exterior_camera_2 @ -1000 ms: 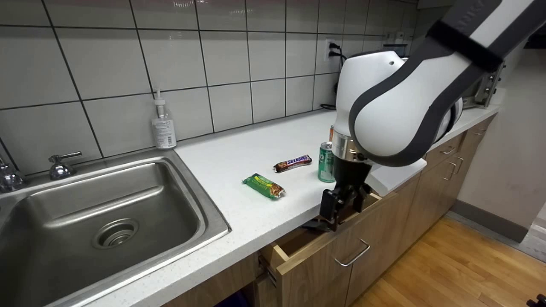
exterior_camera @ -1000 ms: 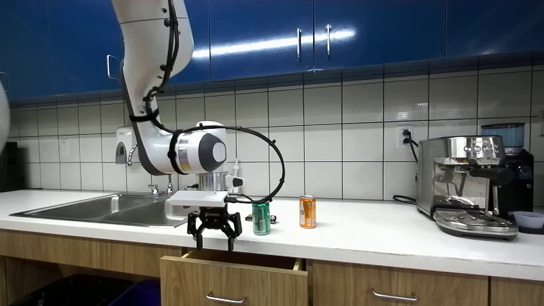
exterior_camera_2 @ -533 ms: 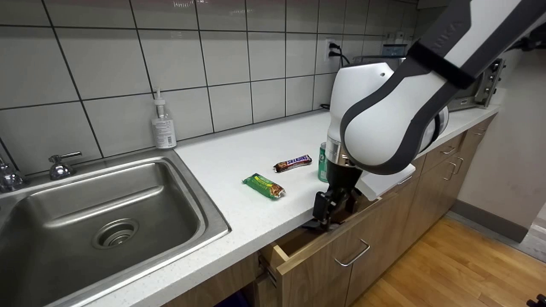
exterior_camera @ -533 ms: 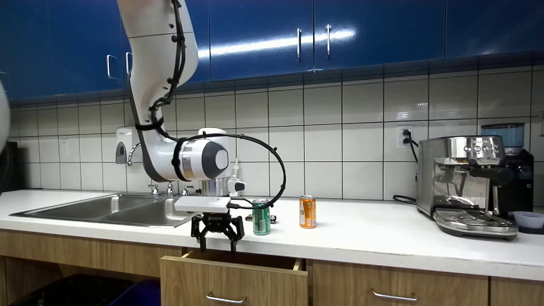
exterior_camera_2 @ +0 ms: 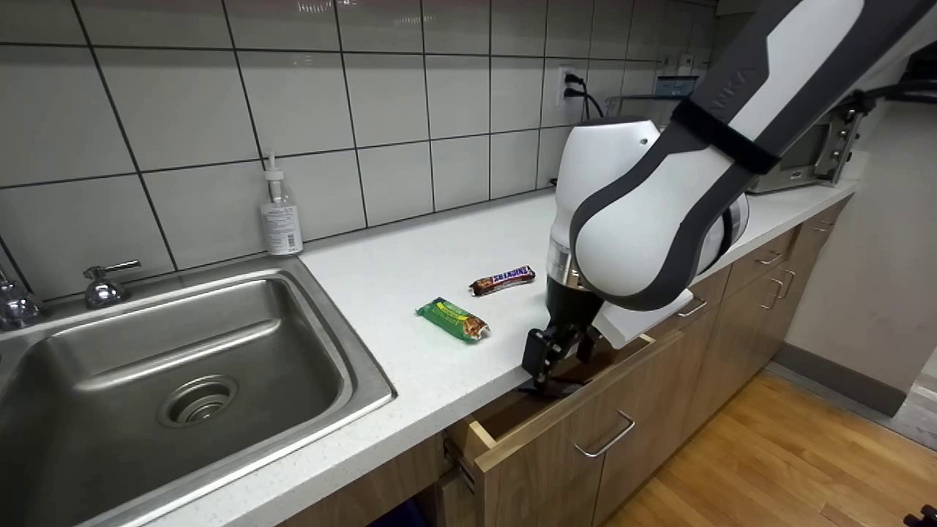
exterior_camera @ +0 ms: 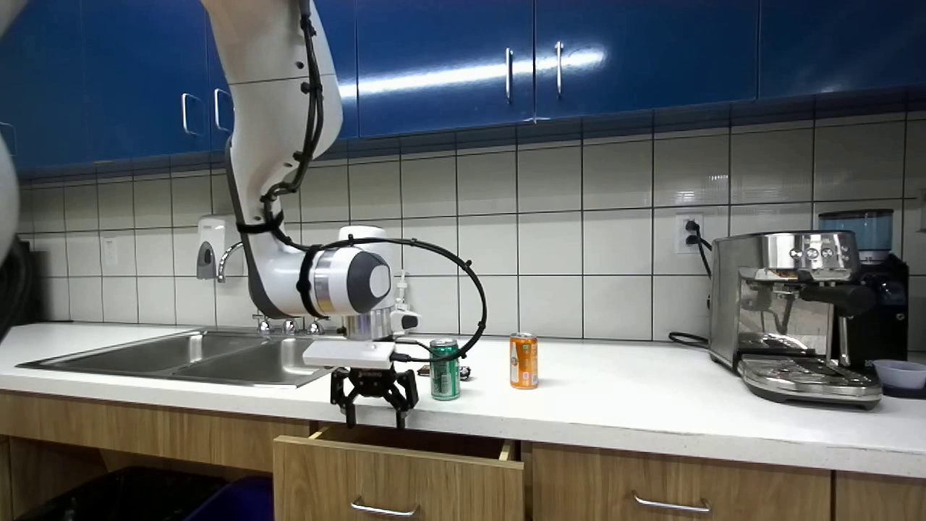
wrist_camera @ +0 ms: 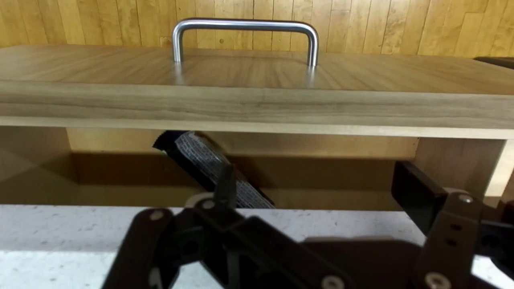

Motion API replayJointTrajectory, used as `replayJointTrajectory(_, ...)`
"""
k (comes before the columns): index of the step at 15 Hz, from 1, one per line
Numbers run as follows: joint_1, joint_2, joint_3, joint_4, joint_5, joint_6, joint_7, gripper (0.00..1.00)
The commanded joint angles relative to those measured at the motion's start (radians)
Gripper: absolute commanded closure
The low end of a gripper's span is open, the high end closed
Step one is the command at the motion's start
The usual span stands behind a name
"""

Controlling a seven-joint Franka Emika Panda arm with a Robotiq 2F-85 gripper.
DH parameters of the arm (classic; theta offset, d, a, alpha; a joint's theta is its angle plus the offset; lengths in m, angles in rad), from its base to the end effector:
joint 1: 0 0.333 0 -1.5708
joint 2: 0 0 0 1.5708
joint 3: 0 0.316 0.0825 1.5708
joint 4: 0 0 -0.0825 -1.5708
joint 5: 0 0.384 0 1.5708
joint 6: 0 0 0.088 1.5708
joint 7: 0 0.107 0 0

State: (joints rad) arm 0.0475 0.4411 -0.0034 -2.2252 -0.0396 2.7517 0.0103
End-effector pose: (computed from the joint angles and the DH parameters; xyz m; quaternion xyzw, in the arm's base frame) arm 0.5548 0.0261 0.1807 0.9984 0.0350 0.0429 0.0079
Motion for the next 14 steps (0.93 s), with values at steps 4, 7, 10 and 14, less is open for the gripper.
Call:
replayJointTrajectory(4, 0.018, -0.002, -0.006, -0.034, -0.003, 0.09, 0.03, 0.0)
replayJointTrajectory(7, 0.018, -0.001, -0.008, -0.054, 0.001, 0.11, 0.035, 0.0)
replayJointTrajectory(10, 0.021, 0.007, -0.013, -0.062, 0.003, 0.117, 0.048, 0.0)
replayJointTrajectory(14, 0.033, 0.028, -0.032, -0.056, 0.0, 0.132, 0.081, 0.0)
